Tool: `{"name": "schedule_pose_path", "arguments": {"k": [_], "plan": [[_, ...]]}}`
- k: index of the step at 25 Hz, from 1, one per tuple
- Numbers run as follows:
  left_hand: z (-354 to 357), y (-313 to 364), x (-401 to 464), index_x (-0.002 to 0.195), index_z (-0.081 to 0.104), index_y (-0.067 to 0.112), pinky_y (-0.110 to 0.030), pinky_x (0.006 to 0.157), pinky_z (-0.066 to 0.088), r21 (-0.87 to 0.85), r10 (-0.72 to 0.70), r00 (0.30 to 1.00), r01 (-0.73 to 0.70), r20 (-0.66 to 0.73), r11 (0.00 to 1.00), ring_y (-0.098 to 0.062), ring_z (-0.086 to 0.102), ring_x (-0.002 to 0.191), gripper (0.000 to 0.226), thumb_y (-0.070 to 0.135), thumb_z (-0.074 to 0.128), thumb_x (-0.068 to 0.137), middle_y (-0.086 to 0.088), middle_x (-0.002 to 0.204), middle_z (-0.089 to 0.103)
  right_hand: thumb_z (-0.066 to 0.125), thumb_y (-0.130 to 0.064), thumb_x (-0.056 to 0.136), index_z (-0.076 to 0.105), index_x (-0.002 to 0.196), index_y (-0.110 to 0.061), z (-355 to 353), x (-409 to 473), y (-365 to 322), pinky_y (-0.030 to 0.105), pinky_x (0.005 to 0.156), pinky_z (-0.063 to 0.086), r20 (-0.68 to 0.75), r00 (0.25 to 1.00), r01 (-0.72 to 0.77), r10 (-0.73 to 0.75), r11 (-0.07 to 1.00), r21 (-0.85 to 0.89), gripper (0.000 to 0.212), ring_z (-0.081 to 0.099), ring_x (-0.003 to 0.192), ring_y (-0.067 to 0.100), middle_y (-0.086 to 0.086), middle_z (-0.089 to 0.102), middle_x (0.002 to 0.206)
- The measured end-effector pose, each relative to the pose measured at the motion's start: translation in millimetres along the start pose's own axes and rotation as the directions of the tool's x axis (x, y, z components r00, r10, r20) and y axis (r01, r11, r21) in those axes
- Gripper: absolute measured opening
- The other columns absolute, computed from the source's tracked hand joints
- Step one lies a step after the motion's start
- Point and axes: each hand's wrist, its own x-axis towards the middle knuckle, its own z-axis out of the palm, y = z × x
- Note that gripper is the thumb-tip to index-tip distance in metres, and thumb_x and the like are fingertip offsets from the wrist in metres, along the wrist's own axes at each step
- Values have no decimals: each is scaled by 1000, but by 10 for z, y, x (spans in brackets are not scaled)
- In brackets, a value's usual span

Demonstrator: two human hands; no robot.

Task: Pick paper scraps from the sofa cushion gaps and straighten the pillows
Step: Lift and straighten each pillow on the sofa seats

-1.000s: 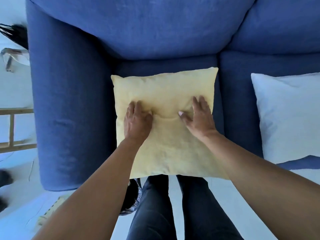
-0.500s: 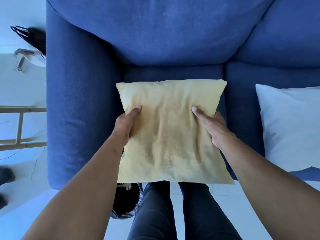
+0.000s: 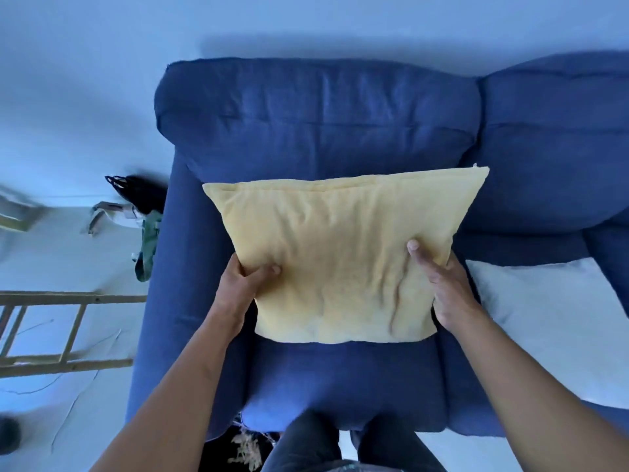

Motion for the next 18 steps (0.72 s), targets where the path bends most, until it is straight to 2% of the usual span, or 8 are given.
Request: {"name": "schedule_pose_path", "arguments": {"k": [3, 6, 10, 13, 15, 17, 18], "plan": [[-42, 252, 202, 124, 58, 25, -43, 88, 57, 26, 84, 996, -84, 2, 996, -18, 70, 105, 61, 20, 84, 70, 3, 116, 72, 92, -55, 61, 61, 128, -31, 115, 150, -249, 46, 111, 44, 38, 998, 58, -59, 998, 38, 78, 65, 119, 15, -9, 72, 123], [-43, 297, 481, 124, 56, 26, -39, 84, 58, 47, 121, 991, -119, -55, 992, -15, 70, 105, 59, 19, 84, 72, 6, 116, 71, 92, -38, 65, 61, 127, -28, 197, 418, -315, 47, 108, 47, 35, 998, 51, -53, 997, 51, 70, 67, 117, 18, -5, 73, 121], [35, 136, 850, 127, 54, 23, -27, 76, 52, 132, -2, 993, 18, -122, 991, -12, 65, 101, 58, 17, 81, 77, 8, 111, 68, 88, -30, 66, 60, 124, -33, 290, 736, -172, 49, 99, 44, -53, 990, -132, 128, 986, -100, 64, 59, 121, 18, -14, 70, 118], [70, 117, 1057, 129, 51, 22, -21, 68, 44, 188, -92, 987, 116, -131, 975, -5, 60, 99, 59, 18, 81, 78, 11, 112, 64, 87, -31, 69, 57, 128, -28, 313, 890, -116, 57, 103, 41, -74, 973, -230, 221, 961, -157, 66, 54, 123, 22, -9, 64, 127], [31, 220, 1162, 128, 53, 20, -24, 70, 47, 182, -94, 985, 120, -144, 976, -11, 62, 103, 57, 19, 79, 78, 8, 115, 67, 86, -29, 71, 58, 125, -26, 310, 937, -194, 51, 99, 45, -76, 978, -203, 194, 969, -144, 62, 60, 114, 15, -10, 67, 122], [-30, 426, 1277, 126, 57, 20, -32, 79, 55, 82, -68, 982, 84, -179, 993, -19, 66, 107, 54, 26, 77, 76, 4, 116, 70, 84, -32, 72, 61, 114, -29, 326, 1008, -409, 34, 82, 53, -129, 990, -73, 61, 993, -89, 48, 68, 92, 2, -16, 72, 105], [-46, 554, 1334, 123, 59, 21, -37, 82, 58, 3, -62, 975, 64, -212, 998, -20, 67, 108, 54, 35, 77, 75, 4, 116, 71, 83, -39, 72, 62, 107, -30, 341, 1066, -538, 31, 75, 55, -186, 983, 3, -12, 999, -50, 41, 70, 84, 0, -17, 73, 100]]}}
